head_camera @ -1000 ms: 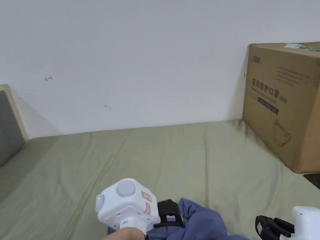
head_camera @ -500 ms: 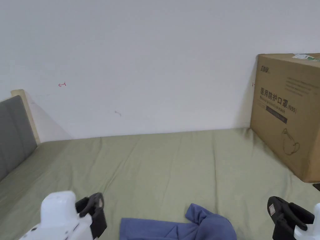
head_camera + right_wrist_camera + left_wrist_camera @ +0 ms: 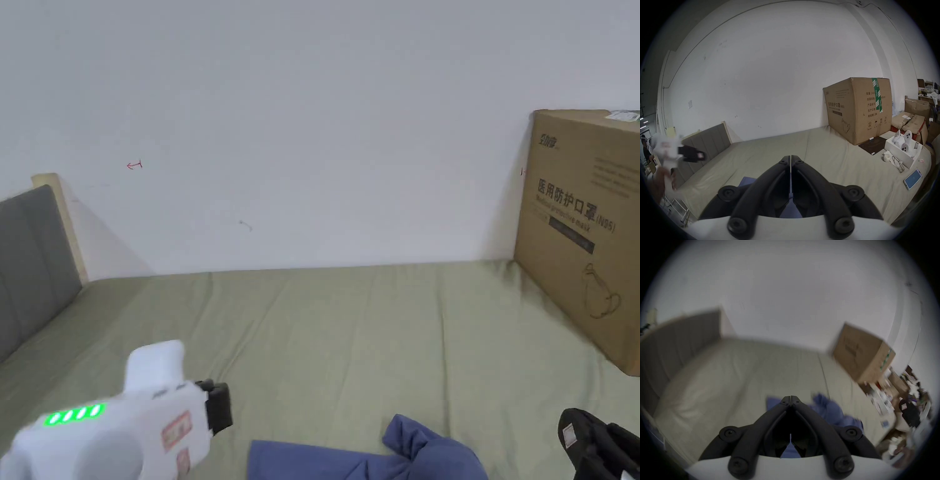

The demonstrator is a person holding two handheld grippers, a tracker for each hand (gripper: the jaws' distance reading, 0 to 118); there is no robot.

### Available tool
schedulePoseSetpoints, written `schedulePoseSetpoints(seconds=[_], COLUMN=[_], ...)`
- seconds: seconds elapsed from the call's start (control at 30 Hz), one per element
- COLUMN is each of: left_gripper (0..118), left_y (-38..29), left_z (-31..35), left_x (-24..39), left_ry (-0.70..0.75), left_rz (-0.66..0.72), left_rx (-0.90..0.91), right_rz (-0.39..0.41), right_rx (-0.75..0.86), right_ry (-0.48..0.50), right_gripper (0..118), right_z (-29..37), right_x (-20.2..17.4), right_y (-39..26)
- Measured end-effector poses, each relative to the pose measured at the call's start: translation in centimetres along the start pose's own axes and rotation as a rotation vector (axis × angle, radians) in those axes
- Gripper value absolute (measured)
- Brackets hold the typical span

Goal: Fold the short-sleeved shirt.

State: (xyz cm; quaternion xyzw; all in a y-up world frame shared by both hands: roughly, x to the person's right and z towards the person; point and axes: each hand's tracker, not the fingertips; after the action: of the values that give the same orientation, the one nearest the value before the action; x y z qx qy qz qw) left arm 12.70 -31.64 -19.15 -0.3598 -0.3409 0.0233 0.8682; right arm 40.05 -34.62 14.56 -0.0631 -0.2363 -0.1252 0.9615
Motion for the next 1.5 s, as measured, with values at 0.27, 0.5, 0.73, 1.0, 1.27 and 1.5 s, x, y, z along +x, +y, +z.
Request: schedulePoseSetpoints(seconds=[0.27, 0.5, 0.73, 1.0, 1.27, 1.5], left_gripper=[113, 113, 55, 1, 1, 1], left_y=[2.0, -0.5, -4.1, -1.3, -0.6, -1.9], left_z=[-18.5, -28.2, -28.8, -20.5, -15.2, -15.4], left_x=[-5.5, -8.1, -3.5, -4.1, -9.3, -10.3], left_ry=[0.111, 0.2, 0.177, 0.084, 0.144, 0.147], left_rz=[-0.017, -0.006, -0.332, -0.298, -0.261, -0.226], left_rx=[-0.398, -0.47, -0.496, -0.332, -0.272, -0.319], right_rz=[0.088, 0.046, 0.076, -0.062, 0.028, 0.096], right_rx=[-0.08, -0.185, -0.277, -0.517, -0.883, -1.167], right_ry=[0.008, 0.011, -0.011, 0.172, 0.068, -0.043], right_gripper=[2, 2, 2, 2, 95, 87], right_z=[-2.4, -5.2, -7.8, -19.4, -34.9, -41.7], right_x=[0.1, 1.7, 2.8, 5.0, 5.3, 5.2], right_y=[-1.1, -2.5, -4.0, -1.5, -4.7, -10.1])
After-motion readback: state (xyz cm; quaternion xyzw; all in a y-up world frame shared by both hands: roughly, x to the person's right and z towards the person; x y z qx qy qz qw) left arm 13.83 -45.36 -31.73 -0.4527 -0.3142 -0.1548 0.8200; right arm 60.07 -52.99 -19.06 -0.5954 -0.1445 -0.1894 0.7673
